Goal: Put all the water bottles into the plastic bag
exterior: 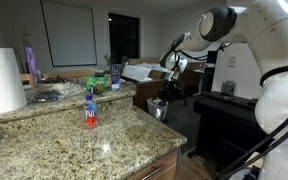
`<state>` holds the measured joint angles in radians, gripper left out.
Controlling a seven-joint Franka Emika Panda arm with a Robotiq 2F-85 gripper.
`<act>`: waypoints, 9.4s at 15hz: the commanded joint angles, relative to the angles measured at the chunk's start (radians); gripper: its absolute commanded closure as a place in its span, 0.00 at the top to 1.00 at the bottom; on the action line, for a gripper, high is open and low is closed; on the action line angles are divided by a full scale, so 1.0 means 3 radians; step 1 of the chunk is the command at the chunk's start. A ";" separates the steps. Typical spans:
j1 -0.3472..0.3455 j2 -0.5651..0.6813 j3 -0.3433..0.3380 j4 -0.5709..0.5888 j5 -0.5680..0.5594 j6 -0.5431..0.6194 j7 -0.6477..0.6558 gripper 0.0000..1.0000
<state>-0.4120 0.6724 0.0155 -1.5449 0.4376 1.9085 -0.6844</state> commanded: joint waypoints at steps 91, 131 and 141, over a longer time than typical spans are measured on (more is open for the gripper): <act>0.0033 -0.0361 0.0033 -0.0463 0.0165 0.1031 -0.0224 0.12; 0.0182 -0.0870 0.0122 -0.0801 -0.0216 0.1099 -0.0283 1.00; 0.0883 -0.1975 0.0008 -0.1499 -0.0666 0.0918 0.0421 1.00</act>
<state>-0.2137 0.2032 0.0353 -1.8658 0.3173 2.1651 -0.6636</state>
